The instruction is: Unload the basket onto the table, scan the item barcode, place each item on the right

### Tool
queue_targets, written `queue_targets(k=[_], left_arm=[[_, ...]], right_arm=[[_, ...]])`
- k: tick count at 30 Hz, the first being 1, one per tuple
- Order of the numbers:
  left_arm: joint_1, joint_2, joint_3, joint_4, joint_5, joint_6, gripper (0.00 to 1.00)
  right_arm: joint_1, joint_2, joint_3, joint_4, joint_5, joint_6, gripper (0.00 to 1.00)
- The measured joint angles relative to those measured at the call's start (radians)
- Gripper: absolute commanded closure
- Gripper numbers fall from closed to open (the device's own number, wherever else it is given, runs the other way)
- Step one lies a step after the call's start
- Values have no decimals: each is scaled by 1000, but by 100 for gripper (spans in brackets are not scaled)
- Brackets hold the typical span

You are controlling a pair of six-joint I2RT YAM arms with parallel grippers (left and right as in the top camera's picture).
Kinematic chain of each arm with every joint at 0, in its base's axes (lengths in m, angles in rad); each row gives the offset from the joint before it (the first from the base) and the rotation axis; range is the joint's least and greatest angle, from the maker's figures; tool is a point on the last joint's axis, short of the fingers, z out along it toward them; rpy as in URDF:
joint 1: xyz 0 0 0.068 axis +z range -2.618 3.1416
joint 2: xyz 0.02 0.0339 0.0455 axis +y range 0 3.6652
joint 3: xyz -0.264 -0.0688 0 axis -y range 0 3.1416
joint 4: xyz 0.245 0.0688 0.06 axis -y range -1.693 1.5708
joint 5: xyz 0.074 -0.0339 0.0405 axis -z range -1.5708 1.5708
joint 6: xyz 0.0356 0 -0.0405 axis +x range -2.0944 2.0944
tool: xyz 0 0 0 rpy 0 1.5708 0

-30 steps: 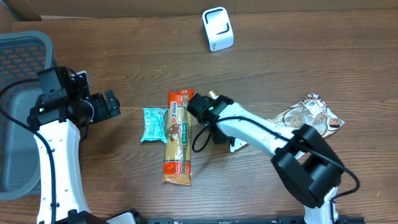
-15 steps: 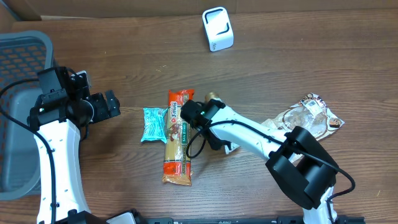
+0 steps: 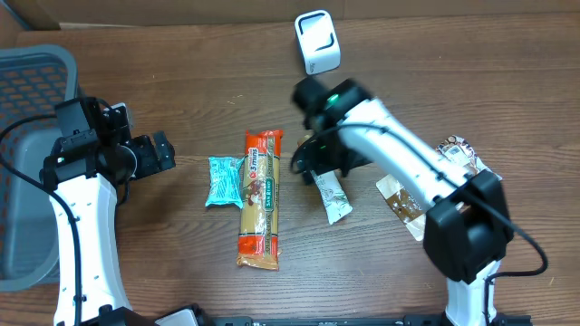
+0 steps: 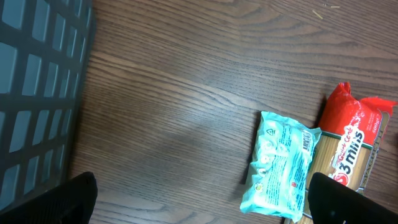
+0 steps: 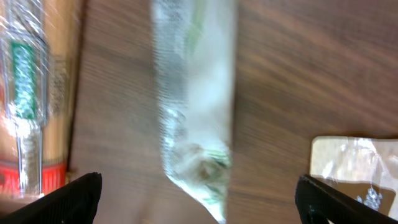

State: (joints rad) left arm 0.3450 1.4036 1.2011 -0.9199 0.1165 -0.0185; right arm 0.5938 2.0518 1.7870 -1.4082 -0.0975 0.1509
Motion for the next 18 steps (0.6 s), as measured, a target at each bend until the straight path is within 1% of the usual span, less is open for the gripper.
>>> queue_targets(k=[5, 9, 16, 18], left_arm=[[0, 0, 0, 0, 0, 0, 1], [0, 0, 0, 0, 0, 0, 0], [0, 0, 0, 0, 0, 0, 0], [0, 0, 0, 0, 0, 0, 0]], right_arm=[[-106, 0, -55, 30, -131, -121, 0], [-114, 0, -139, 108, -206, -193, 0], [-98, 0, -277, 256, -257, -242, 7], [-98, 0, -311, 293, -262, -247, 14]])
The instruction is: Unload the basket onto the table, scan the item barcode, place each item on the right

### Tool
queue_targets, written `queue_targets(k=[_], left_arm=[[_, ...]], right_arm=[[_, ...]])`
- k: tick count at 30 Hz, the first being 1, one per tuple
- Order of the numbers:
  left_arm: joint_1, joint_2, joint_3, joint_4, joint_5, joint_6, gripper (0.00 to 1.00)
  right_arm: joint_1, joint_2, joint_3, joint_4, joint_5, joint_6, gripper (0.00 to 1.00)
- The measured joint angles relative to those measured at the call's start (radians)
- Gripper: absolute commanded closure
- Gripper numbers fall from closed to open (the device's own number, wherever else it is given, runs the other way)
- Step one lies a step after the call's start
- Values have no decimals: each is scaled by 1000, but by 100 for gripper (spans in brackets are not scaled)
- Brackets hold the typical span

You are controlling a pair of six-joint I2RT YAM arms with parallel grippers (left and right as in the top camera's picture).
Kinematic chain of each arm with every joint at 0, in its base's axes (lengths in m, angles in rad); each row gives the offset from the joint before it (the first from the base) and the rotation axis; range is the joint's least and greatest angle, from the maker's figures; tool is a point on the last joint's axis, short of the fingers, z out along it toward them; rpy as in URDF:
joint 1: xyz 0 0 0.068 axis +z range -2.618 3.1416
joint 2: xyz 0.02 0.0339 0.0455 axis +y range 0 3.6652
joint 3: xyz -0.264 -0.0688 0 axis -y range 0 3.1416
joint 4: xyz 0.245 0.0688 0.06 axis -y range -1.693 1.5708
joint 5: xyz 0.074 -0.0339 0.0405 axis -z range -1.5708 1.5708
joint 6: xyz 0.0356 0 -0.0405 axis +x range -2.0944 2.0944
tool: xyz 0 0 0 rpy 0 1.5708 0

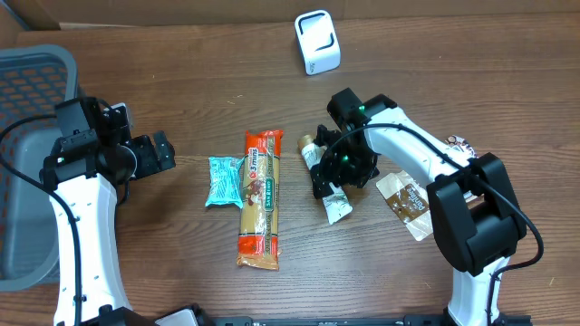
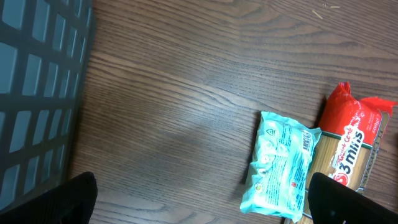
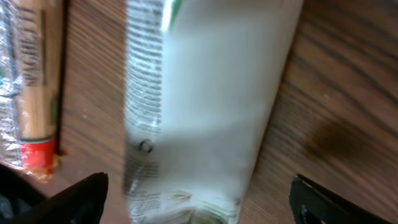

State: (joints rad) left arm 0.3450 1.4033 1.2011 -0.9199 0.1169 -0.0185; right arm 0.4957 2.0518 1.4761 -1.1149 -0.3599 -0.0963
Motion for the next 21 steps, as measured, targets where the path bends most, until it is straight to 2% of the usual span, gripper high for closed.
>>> queue_targets(k=[2, 8, 12, 21], left_arm=[[0, 0, 0, 0, 0, 0, 0], [0, 0, 0, 0, 0, 0, 0], [0, 0, 0, 0, 0, 0, 0], [0, 0, 0, 0, 0, 0, 0]], right_arm=[[0, 0, -35, 41, -3, -2, 24], [2, -2, -69, 77, -36, -5, 71], [2, -6, -69, 82, -33, -1, 96], [2, -5, -77, 77, -42, 3, 96]])
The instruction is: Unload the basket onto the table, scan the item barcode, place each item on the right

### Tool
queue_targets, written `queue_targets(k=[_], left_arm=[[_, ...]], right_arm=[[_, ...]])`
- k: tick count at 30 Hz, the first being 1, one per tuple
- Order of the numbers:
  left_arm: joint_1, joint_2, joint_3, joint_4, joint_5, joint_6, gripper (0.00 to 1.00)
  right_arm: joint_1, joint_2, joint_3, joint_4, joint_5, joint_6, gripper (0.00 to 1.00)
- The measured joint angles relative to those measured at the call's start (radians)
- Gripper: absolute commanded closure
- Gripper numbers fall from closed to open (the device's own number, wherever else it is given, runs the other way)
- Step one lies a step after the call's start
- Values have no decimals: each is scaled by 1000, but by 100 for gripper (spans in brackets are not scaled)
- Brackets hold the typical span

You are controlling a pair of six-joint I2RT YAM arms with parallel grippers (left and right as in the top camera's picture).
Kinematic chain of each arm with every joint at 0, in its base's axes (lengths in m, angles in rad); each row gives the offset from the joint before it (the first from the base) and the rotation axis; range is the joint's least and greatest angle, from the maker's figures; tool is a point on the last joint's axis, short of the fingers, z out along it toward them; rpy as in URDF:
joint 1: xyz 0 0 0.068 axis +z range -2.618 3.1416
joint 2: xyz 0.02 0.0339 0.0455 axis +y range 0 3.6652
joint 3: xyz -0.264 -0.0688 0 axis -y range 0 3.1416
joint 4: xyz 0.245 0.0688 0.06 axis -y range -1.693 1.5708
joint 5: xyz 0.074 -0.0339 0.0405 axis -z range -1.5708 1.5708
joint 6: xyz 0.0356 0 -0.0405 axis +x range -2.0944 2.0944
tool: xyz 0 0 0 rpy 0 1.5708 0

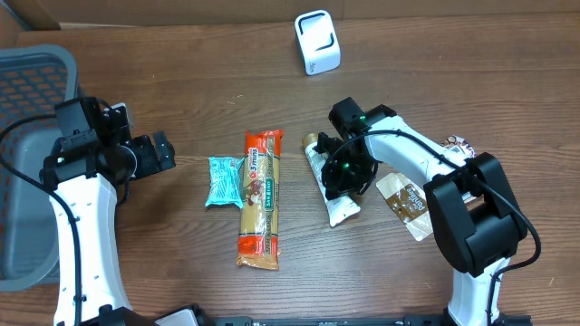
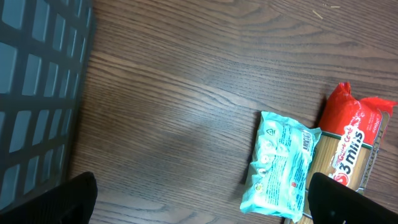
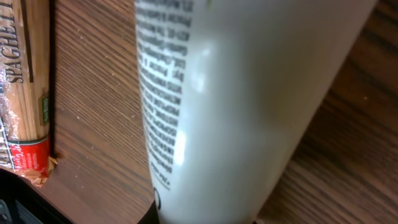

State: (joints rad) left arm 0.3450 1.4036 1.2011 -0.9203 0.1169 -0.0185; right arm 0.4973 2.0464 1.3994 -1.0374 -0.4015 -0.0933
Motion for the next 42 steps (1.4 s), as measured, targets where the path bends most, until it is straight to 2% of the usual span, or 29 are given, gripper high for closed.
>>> queue_targets(k=[12, 18, 24, 37, 42], left_arm=[[0, 0, 0, 0, 0, 0, 1], [0, 0, 0, 0, 0, 0, 1], [0, 0, 0, 0, 0, 0, 0], [0, 0, 0, 0, 0, 0, 0], [0, 0, 0, 0, 0, 0, 0]], right_arm=[[-71, -31, 7, 7, -178, 0, 96], [-157, -232, 13, -21, -224, -6, 96], [-216, -396, 23, -90, -324, -72, 96], [-215, -428, 23, -97, -406, -116, 96], [-201, -428, 26, -65, -389, -83, 97]])
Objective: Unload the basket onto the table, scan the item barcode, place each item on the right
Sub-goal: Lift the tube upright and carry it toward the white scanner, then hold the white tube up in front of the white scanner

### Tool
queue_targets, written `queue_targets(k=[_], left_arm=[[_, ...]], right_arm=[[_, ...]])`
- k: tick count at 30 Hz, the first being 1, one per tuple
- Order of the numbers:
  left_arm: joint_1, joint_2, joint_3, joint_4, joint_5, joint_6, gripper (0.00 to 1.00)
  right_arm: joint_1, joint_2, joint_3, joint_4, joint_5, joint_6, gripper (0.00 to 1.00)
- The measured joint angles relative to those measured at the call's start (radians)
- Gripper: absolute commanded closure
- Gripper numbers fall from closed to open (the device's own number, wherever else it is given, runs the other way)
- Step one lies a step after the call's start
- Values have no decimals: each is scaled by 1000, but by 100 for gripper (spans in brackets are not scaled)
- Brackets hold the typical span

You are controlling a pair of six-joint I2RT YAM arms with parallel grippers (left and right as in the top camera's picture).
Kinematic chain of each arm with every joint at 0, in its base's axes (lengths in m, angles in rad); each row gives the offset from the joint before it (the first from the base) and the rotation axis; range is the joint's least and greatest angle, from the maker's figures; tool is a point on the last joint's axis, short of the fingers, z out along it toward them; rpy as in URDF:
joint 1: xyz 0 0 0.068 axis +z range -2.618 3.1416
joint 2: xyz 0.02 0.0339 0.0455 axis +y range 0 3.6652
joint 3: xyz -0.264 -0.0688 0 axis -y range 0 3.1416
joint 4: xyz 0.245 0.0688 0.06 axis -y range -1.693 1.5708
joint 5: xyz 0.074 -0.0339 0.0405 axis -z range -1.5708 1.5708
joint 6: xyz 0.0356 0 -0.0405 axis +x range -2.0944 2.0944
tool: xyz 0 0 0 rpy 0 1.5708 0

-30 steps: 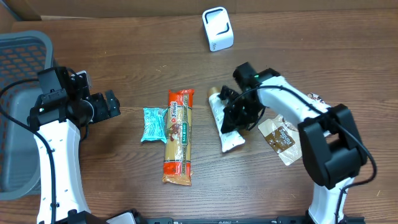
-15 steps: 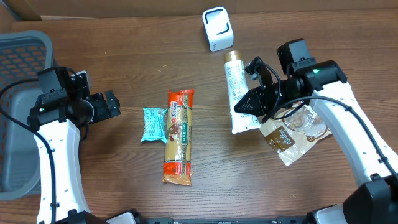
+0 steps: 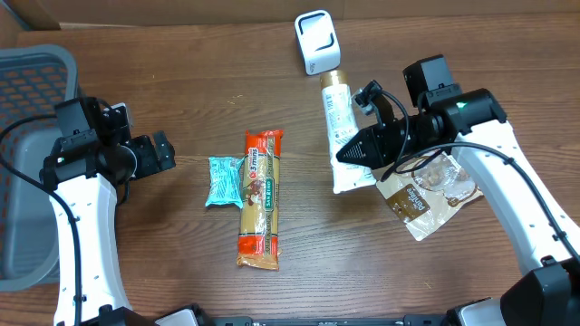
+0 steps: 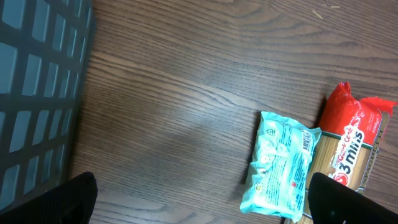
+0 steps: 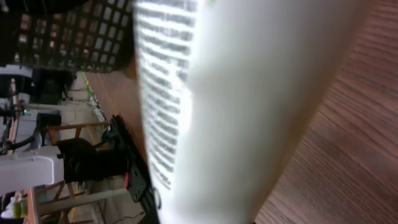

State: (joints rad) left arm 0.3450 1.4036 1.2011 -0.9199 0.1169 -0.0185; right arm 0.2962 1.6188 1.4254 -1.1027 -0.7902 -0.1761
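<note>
A white tube (image 3: 340,127) with a tan cap is held off the table, its cap end just below the white scanner (image 3: 317,41) at the back. My right gripper (image 3: 358,154) is shut on the tube's lower half. In the right wrist view the tube (image 5: 236,106) fills the frame, its printed text along the left side, and the fingers are hidden behind it. At the left my left gripper (image 3: 149,154) stands open with nothing in it. Its dark fingertips (image 4: 68,199) frame bare table.
A teal packet (image 3: 225,181) and a long spaghetti pack (image 3: 261,199) lie mid-table; both show in the left wrist view, packet (image 4: 280,165) and spaghetti (image 4: 357,146). A brown pouch (image 3: 421,199) lies under the right arm. A grey basket (image 3: 27,163) stands at the left edge.
My right gripper was low on the tube lying right of the spaghetti. Now it holds the tube raised, farther back, with the cap close to the scanner. The left arm has not moved.
First my right gripper stood open above the white tube on the table. It was then lower, with the tube between its fingers, then pressed close on it. Now the tube is off the table near the scanner. The left arm stayed still throughout.
</note>
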Motion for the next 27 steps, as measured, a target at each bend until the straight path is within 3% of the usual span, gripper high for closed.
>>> queue_targets(k=[5, 10, 16, 21, 27], left_arm=[[0, 0, 0, 0, 0, 0, 0], [0, 0, 0, 0, 0, 0, 0], [0, 0, 0, 0, 0, 0, 0], [0, 0, 0, 0, 0, 0, 0], [0, 0, 0, 0, 0, 0, 1]], right_arm=[[62, 0, 88, -6, 153, 92, 97], [129, 20, 309, 15, 446, 181, 97], [150, 154, 415, 199, 830, 193, 97], [148, 375, 412, 426, 1068, 60, 97], [150, 525, 400, 607, 1199, -177, 97]])
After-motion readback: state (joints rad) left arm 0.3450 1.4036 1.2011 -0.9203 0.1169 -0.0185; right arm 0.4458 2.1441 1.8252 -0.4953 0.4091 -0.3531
